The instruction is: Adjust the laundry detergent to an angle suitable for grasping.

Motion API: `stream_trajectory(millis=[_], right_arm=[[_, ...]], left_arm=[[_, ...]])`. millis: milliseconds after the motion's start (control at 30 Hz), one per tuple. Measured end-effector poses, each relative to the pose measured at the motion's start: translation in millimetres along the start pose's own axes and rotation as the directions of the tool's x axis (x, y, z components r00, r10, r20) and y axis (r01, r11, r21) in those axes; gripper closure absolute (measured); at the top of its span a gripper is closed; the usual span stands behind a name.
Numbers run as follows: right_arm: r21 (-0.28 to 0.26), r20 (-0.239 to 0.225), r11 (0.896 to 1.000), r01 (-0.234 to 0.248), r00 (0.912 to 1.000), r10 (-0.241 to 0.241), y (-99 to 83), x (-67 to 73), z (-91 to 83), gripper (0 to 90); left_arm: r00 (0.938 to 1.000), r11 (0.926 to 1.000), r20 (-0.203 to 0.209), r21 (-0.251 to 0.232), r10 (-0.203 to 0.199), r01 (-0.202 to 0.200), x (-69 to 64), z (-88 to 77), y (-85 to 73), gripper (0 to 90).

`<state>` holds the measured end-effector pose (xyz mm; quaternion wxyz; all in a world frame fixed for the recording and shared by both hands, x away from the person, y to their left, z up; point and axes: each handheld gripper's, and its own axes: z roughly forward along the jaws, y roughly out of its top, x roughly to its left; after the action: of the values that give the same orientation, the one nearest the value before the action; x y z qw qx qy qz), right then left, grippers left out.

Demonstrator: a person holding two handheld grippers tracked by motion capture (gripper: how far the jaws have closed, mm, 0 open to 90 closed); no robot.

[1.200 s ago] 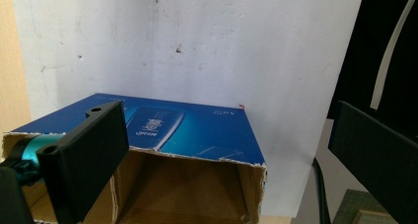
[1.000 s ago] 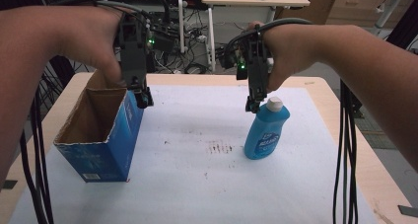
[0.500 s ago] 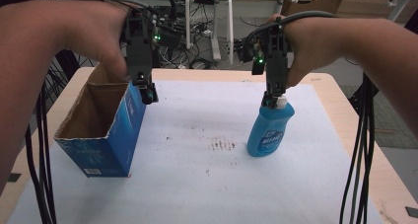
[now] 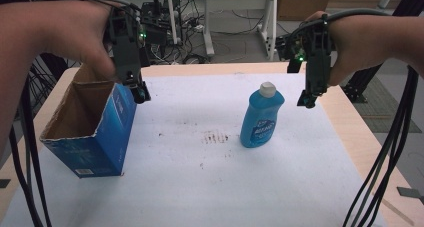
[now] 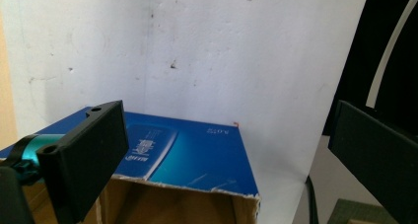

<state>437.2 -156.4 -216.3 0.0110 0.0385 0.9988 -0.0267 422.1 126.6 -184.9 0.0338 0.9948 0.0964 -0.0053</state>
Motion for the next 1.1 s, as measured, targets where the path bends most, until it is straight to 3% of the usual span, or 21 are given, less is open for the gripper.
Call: stream_trajectory(millis=[200, 533, 733, 867, 1000, 1067, 1100], right_arm=[[-0.004, -0.013, 0.999, -0.039, 0.9991, 0.039, -25.6, 8.9, 14.3, 2.5], [-0.009, -0.027, 0.997, -0.079, 0.9965, 0.078, -49.5, 24.5, 29.0, 2.5], [-0.021, -0.033, 0.995, -0.097, 0.9948, 0.097, -58.3, 33.3, 32.7, 2.5], [-0.025, -0.032, 0.995, -0.094, 0.9951, 0.093, -61.6, 35.9, 34.8, 2.5], [-0.029, -0.034, 0.994, -0.108, 0.9936, 0.107, -61.9, 38.1, 35.9, 2.5], [-0.03, -0.035, 0.994, -0.107, 0.9938, 0.106, -61.8, 38.2, 36.3, 2.5], [-0.028, -0.036, 0.993, -0.111, 0.9933, 0.11, -61.9, 38.6, 37.1, 2.5]], left_arm=[[0.9996, 0.9989, -0.004, -0.038, -0.027, 0.027, -4.3, 2.6, 10.2, 1.7], [0.9977, 0.9948, 0.04, -0.084, -0.054, 0.057, -8.7, 15.4, 31.3, 1.7], [0.9958, 0.9895, 0.034, -0.114, -0.086, 0.089, -9.0, 28.7, 42.8, 1.7], [0.9944, 0.9815, 0.021, -0.16, -0.103, 0.105, -9.2, 35.4, 52.1, 1.7], [0.9902, 0.9678, 0.006, -0.211, -0.139, 0.138, -9.0, 44.4, 63.6, 1.7], [0.9896, 0.9647, 0.006, -0.222, -0.144, 0.142, -9.0, 46.9, 66.5, 1.7], [0.9894, 0.9595, 0.006, -0.243, -0.145, 0.142, -9.3, 51.9, 71.9, 1.7]])
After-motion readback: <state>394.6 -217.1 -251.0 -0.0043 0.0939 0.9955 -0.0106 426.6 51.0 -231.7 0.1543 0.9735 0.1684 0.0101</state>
